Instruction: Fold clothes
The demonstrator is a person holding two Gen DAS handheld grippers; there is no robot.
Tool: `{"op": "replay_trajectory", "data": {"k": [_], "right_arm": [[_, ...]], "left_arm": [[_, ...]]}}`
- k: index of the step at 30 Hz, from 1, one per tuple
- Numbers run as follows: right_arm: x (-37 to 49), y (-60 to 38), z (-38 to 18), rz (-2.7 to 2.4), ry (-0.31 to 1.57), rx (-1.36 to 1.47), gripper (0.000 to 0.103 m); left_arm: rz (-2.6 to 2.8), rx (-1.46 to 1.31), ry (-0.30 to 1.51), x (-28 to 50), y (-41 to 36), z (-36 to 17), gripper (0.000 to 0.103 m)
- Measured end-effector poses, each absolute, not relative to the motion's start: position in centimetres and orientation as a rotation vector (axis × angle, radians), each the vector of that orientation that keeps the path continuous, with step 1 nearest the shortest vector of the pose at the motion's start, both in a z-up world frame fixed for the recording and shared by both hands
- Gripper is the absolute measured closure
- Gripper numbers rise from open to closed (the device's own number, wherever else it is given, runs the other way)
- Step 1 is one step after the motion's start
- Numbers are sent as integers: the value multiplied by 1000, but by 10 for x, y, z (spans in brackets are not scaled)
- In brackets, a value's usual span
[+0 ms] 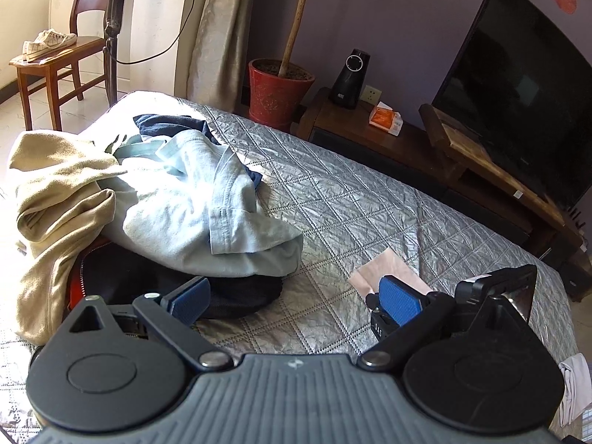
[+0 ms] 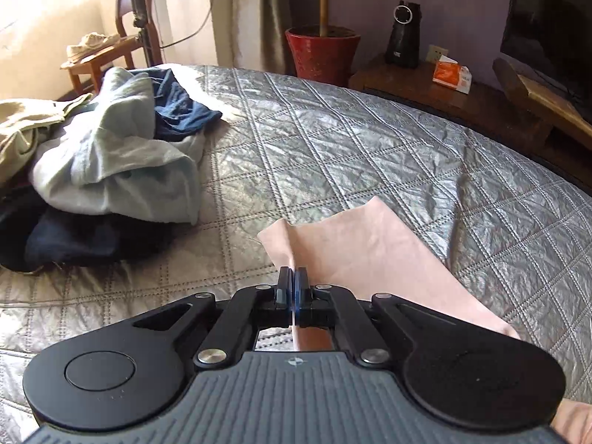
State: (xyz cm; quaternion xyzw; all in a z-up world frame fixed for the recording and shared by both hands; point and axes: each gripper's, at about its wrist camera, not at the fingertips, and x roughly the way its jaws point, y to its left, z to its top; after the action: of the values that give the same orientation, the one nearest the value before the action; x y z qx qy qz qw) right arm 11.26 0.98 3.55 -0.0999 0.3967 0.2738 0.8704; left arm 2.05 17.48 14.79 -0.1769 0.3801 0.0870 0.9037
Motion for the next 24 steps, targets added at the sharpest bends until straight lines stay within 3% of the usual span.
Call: {"op": "replay_trajectory", "data": {"k": [2, 5, 6, 7, 9, 11, 14, 24], "right_arm": [[85, 14, 52, 693, 762, -229, 102], [48, 17, 58, 964, 847, -213, 99], [33, 16, 59, 1001, 837, -249, 90], [22, 13, 61, 990, 820, -258, 73], [10, -2, 67, 957, 798, -214, 59], [11, -23, 74, 905, 794, -116, 60], [28, -56, 81, 767, 823, -38, 45], [36, -258, 55, 122, 798, 497, 41]], "left_arm": [[187, -375, 782, 20, 177, 148, 6], [197, -389, 776, 18, 181, 149, 6], [199, -390, 774, 18, 182, 149, 6], [201, -389, 774, 17, 183, 149, 6], [206, -386, 775, 17, 184, 149, 6], [216, -380, 775, 17, 188, 149, 6], [236, -358, 785, 17, 194, 146, 6], [176, -180, 877, 33, 194, 118, 3]]}}
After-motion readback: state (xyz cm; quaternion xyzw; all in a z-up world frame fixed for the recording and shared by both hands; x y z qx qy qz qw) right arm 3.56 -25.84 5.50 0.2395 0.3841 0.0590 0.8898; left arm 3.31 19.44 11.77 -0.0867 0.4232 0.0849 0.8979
